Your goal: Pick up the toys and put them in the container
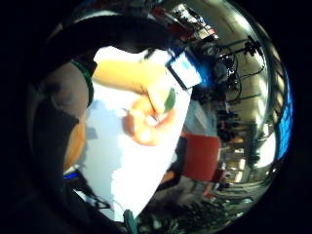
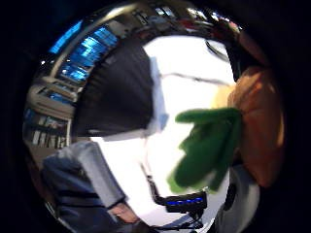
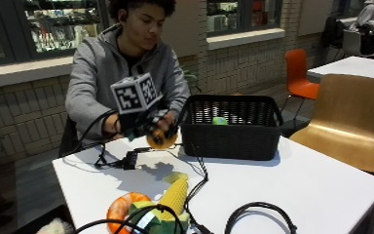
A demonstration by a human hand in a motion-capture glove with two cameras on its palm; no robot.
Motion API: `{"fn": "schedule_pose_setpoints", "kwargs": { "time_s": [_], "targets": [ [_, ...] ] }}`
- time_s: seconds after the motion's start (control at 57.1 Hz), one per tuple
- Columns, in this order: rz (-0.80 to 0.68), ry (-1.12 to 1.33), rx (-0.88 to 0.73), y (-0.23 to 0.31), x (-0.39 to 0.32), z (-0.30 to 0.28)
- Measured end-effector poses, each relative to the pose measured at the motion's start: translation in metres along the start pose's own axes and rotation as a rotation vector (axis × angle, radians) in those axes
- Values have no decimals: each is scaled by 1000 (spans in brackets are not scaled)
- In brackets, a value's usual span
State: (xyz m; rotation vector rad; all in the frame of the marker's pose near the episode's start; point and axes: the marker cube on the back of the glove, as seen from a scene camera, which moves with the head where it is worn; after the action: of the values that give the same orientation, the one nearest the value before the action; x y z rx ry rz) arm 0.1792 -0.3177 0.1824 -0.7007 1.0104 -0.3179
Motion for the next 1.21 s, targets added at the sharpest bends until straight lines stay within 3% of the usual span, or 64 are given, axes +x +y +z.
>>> {"fn": "schedule_pose_setpoints", "kwargs": {
  "time_s": [0.105,0.228,0.438,0.525,0.613,0.858,0.998,1.138,1.208],
  "targets": [
    [-196,-41,62,-27,-59,-38],
    [-280,-215,50,-70,-119,-67],
    [-435,-24,-74,-105,-175,-57],
    [-428,-19,-119,-107,-181,-56],
    [-330,20,-125,-110,-179,-55],
    [-368,-57,-329,-96,-181,-48],
    [-291,54,-275,-95,-161,-49],
    [-308,48,-287,-78,-134,-57],
    [-290,190,-285,-62,-98,-56]
  ]
}}
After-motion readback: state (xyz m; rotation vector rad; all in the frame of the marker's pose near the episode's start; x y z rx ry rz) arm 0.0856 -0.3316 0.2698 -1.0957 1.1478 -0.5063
